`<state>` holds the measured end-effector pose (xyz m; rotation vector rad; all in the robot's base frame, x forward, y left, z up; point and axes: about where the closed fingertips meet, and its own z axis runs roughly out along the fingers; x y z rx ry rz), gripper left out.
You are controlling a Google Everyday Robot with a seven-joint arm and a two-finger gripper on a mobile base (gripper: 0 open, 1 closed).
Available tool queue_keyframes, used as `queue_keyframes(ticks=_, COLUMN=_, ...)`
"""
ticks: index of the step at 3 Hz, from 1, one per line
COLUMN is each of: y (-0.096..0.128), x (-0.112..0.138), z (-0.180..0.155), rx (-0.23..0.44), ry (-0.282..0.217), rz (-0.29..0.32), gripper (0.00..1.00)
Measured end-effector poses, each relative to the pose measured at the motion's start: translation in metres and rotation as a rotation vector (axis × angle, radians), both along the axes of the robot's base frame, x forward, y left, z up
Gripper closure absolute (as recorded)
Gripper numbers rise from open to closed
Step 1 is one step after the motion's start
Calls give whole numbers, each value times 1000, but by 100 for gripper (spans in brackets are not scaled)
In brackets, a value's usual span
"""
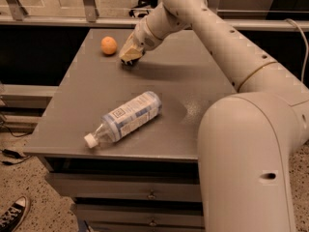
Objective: Move rxbar chocolate near orange
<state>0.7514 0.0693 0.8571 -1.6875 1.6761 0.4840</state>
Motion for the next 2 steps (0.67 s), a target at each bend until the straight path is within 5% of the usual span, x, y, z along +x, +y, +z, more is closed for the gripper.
queue_keyframes(ticks=2, y=13, x=15, z=13, rx=-10, ry=-38, rz=19, gripper=100)
